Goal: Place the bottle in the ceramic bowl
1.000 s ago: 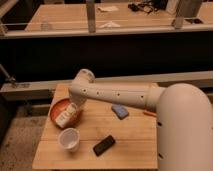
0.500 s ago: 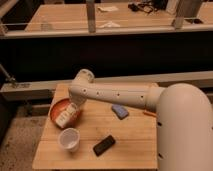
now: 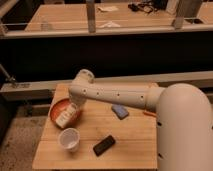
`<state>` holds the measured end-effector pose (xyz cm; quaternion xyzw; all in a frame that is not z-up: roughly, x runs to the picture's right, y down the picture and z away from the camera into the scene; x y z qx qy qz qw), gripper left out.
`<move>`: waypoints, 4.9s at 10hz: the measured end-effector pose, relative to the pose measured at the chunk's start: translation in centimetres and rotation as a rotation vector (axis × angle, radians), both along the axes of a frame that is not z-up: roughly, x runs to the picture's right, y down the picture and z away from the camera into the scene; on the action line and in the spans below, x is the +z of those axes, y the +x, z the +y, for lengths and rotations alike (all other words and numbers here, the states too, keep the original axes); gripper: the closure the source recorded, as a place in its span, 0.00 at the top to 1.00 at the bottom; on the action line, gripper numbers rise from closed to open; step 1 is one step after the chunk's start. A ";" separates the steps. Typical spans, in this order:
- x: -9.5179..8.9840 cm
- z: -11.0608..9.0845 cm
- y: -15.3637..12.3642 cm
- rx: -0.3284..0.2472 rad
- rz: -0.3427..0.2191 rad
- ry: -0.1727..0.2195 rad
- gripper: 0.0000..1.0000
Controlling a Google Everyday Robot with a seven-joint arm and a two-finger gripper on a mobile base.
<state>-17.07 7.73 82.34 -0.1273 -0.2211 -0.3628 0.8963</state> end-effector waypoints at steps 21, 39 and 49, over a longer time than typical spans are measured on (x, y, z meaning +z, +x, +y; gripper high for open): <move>0.3 0.2 -0.3 -0.038 -0.019 0.016 0.25; 0.4 0.3 -0.5 -0.065 -0.030 0.032 0.25; 0.3 0.2 -0.6 -0.075 -0.029 0.040 0.25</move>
